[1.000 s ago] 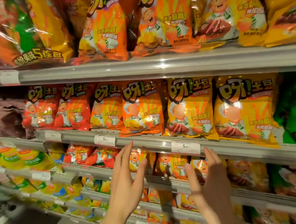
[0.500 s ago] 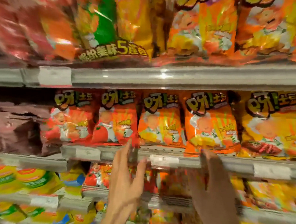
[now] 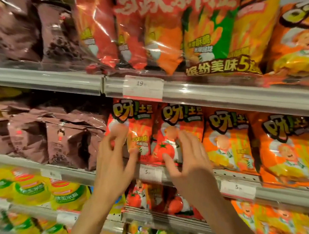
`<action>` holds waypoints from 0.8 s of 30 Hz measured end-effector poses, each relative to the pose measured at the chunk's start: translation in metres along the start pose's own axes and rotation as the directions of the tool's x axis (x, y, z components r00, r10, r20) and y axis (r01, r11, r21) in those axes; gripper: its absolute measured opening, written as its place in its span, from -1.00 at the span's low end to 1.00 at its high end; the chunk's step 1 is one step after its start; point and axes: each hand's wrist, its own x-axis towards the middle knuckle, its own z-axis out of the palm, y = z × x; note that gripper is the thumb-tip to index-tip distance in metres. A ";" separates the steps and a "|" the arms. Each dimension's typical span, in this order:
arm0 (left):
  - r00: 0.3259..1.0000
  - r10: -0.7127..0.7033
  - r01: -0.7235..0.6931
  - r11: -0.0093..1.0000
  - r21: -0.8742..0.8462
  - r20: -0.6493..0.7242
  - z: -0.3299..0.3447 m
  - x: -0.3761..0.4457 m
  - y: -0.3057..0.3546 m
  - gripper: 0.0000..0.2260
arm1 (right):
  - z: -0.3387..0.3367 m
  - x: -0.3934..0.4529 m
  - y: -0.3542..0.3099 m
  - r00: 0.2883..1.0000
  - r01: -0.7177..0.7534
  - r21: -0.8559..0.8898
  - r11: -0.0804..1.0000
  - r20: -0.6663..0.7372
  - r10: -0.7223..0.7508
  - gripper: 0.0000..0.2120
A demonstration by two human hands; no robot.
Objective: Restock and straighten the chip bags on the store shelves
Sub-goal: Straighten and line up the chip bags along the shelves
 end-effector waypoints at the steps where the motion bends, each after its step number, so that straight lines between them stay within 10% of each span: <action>1: 1.000 0.003 -0.003 0.999 0.036 -0.005 -0.002 0.007 -0.011 -0.48 | 0.003 0.008 -0.006 0.998 0.043 -0.004 0.999 0.039 -0.043 -0.42; 11: 0.996 -0.015 0.001 0.989 0.150 0.090 -0.002 0.044 -0.053 -0.47 | 0.032 0.082 -0.052 0.885 -0.045 -0.111 0.993 0.456 0.092 -0.22; 24: 0.979 0.080 -0.133 0.950 0.283 0.190 0.000 0.051 -0.071 -0.44 | 0.051 0.105 -0.057 0.795 -0.202 -0.159 0.966 0.550 0.257 0.15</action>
